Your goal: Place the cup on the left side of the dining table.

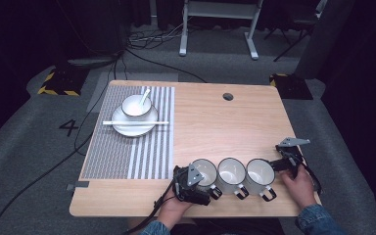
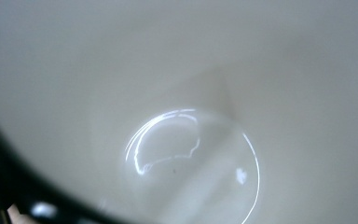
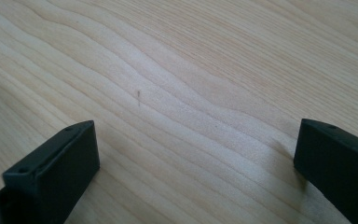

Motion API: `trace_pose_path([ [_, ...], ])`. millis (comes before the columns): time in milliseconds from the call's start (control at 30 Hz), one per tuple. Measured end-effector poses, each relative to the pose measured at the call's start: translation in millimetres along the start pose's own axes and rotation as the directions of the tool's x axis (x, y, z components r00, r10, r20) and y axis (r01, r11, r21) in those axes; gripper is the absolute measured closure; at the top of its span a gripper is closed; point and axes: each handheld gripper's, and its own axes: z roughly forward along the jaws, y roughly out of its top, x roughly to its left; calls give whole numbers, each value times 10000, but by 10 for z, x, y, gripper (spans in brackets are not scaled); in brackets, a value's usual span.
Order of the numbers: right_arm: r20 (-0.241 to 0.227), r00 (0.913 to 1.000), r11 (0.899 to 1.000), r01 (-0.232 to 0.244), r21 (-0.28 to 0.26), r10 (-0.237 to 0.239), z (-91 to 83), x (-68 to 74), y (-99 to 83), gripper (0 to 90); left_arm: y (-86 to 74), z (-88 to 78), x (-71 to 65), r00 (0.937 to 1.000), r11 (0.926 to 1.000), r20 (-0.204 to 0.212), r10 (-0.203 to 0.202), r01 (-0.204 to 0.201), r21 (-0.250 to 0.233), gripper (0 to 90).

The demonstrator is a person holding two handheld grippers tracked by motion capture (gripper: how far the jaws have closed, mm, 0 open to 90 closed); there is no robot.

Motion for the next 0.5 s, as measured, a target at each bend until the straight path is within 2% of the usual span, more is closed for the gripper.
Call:
trace_pose_path([
  [33, -1, 10000, 10000, -3, 1, 3, 0, 0, 0, 2, -2, 1, 10, 9997, 9999, 197, -111, 112, -28, 10],
  [167, 3, 10000, 10000, 0, 0, 0, 0, 0, 0, 2, 3, 4, 34, 9991, 9999, 408, -116, 114, 51, 13],
  [500, 10, 10000, 10000, -9, -2, 9, 0, 1, -1, 2, 12, 31, 16, 9993, 9996, 298, -216, 211, 176, 25],
])
